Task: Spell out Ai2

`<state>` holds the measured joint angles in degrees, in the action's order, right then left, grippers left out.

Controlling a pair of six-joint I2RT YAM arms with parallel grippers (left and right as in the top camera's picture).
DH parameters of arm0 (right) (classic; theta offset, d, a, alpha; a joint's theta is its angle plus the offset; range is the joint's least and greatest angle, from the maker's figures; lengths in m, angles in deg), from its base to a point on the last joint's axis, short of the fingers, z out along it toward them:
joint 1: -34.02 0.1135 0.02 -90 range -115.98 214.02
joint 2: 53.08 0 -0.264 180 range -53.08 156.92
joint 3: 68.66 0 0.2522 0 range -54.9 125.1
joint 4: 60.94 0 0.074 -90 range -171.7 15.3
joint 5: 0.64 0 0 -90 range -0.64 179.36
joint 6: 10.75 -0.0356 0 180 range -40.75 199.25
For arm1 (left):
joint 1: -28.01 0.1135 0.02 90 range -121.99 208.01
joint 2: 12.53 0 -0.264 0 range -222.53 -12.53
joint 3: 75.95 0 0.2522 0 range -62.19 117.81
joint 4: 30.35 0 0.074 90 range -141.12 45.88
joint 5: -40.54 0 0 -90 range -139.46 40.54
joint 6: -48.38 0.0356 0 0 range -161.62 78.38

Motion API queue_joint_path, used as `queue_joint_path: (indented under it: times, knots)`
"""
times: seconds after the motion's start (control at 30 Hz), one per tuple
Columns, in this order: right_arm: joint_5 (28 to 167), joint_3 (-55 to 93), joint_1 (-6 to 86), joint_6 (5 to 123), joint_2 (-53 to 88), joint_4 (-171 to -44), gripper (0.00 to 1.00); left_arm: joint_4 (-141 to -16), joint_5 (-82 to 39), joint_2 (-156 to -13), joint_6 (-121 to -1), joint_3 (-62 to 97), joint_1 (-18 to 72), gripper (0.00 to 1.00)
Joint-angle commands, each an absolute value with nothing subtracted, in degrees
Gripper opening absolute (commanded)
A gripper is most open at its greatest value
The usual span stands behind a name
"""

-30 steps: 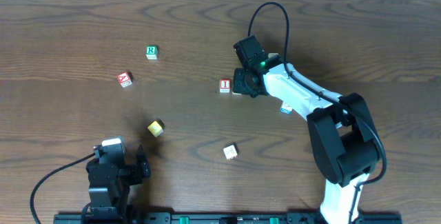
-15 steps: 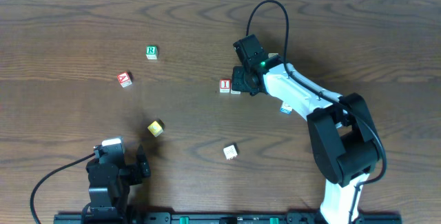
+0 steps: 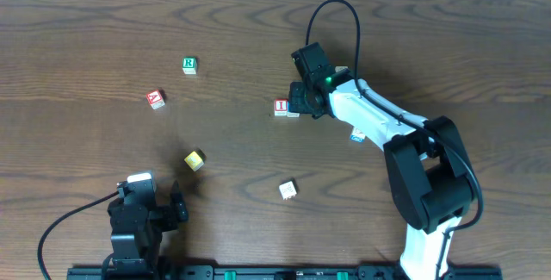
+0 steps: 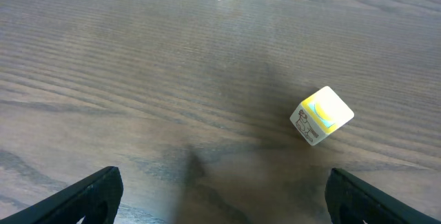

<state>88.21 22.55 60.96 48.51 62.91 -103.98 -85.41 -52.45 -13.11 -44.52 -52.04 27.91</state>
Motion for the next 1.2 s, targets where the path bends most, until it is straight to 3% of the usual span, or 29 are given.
queue_joint_path:
  times: [0.0,0.23,0.5,0.87,0.9,0.97,1.0,1.03,1.17]
  knots:
    - [86.1,23.3,57.6,49.3,61.6,-104.5,0.01,-85.9,-52.5,-12.8,-43.9,-52.9,28.0,0.96]
    - [83.1,23.9,48.7,49.4,51.8,-116.7,0.01,-85.9,-52.5,-12.8,-43.9,-52.9,28.0,0.95]
    - [77.4,21.0,46.8,54.1,33.2,-130.8,0.01,-85.9,-52.5,-12.8,-43.9,-52.9,28.0,0.95]
    - [90.2,-8.8,46.8,59.0,-11.6,-129.5,0.01,-85.9,-52.4,-12.8,-43.9,-52.9,28.0,0.95]
    - [90.2,-11.1,46.8,59.0,-14.5,-129.6,0.09,-85.9,-52.4,-12.8,-43.9,-52.9,28.0,0.95]
    - [90.3,-15.2,46.8,58.7,-18.9,-129.6,0.69,-85.9,-52.5,-12.8,-43.9,-52.9,28.0,0.95]
    - [90.3,-16.8,46.8,58.0,-20.3,-129.6,0.89,-85.9,-52.5,-12.8,-43.9,-52.9,28.0,0.95]
    - [90.3,-18.1,46.8,56.7,-21.4,-129.6,0.99,-85.9,-52.5,-12.8,-43.9,-52.9,28.0,0.95]
    - [90.5,-20.4,46.8,48.5,-22.1,-129.4,0.99,-85.9,-52.5,-12.8,-43.9,-52.9,28.0,0.95]
